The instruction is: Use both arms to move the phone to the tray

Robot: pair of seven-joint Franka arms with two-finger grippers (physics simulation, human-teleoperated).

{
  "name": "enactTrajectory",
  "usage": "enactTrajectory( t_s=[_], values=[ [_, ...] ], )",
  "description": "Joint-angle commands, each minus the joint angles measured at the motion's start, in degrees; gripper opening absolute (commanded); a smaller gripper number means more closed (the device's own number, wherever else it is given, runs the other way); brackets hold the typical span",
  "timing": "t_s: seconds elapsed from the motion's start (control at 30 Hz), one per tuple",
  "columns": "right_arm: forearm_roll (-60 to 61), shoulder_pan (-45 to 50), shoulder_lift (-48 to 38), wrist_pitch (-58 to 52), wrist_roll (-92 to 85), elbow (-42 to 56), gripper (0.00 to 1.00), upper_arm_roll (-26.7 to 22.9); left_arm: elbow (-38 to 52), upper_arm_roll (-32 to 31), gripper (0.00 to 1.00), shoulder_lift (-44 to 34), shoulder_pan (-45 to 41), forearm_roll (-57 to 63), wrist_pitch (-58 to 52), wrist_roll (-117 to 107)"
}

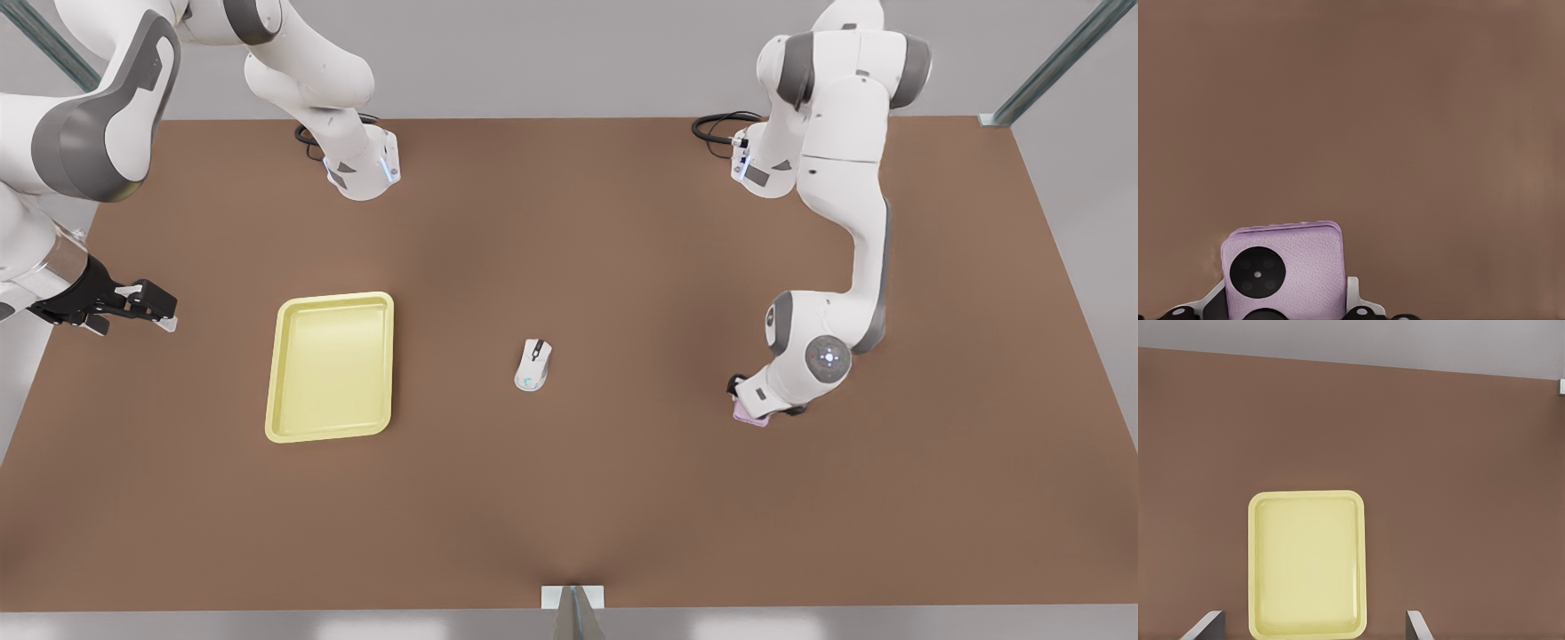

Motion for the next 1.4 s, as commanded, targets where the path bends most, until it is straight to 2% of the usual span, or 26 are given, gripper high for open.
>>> enactTrajectory(
  t_s=[0.0, 0.03, 0.23, 0.37, 0.93, 1.0, 1.03, 1.1, 1.13, 1.2, 1.27, 1.33, 1.37],
  values=[
    [0.04, 0.00, -0.07, -0.03, 0.02, 0.03, 1.00, 0.00, 4.81, -2.79, 0.80, 1.96, -1.28, -0.26, -5.95, -41.38],
    [0.04, 0.00, -0.07, -0.03, 0.02, 0.03, 1.00, 0.00, 7.28, -4.73, 0.80, 3.19, -2.59, -0.26, -6.57, -46.74],
    [0.04, 0.00, -0.07, -0.03, 0.02, 0.03, 1.00, 0.00, 27.58, -6.49, 0.80, 17.17, -12.79, -0.26, -5.87, -67.23],
    [0.04, 0.00, -0.07, -0.03, 0.02, 0.03, 1.00, 0.00, 33.38, -6.75, 0.80, 21.47, -14.38, 1.84, -4.55, -66.53],
    [0.04, 0.00, -0.07, -0.03, 0.02, 0.03, 1.00, 0.00, 33.74, -6.75, 0.80, 24.38, -17.28, 4.40, -2.97, -30.06],
    [0.04, 0.88, 0.11, -0.03, 0.11, -0.06, 1.00, 0.00, 33.74, -6.75, 0.89, 24.73, -17.28, 4.66, -2.88, -28.91],
    [0.04, 0.97, 0.19, 0.50, 0.11, 0.20, 1.00, 0.00, 33.74, -6.75, 1.00, 24.99, -17.28, 4.57, -2.88, -28.91],
    [-0.05, 0.97, 0.11, 1.12, 0.19, 0.03, 1.00, 0.00, 33.74, -6.84, 1.00, 25.08, -17.28, 4.40, -2.80, -29.44],
    [-0.05, 1.06, 0.28, 1.82, 0.11, -0.06, 1.00, -0.09, 33.82, -6.84, 1.00, 24.99, -17.28, 4.31, -2.97, -29.88],
    [-0.05, 0.97, 0.28, 1.91, 0.11, -0.15, 1.00, -0.09, 34.44, -5.96, 1.00, 21.92, -16.66, 4.57, -11.31, -28.91],
    [1.00, 1.14, 0.37, 1.82, 0.28, -0.32, 1.00, 0.09, 33.91, -1.13, 1.00, 14.28, -14.56, 3.61, -23.17, -29.09],
    [0.21, 5.18, 1.25, 1.82, 0.37, -0.59, 1.00, 0.79, 33.82, 0.37, 1.00, 6.10, -6.30, 3.43, -34.77, -25.05],
    [0.56, 6.94, 1.43, 1.38, 0.63, -0.59, 1.00, 0.79, 33.82, 4.49, 1.00, 3.03, -5.32, 3.26, -39.26, -21.19]
  ],
)
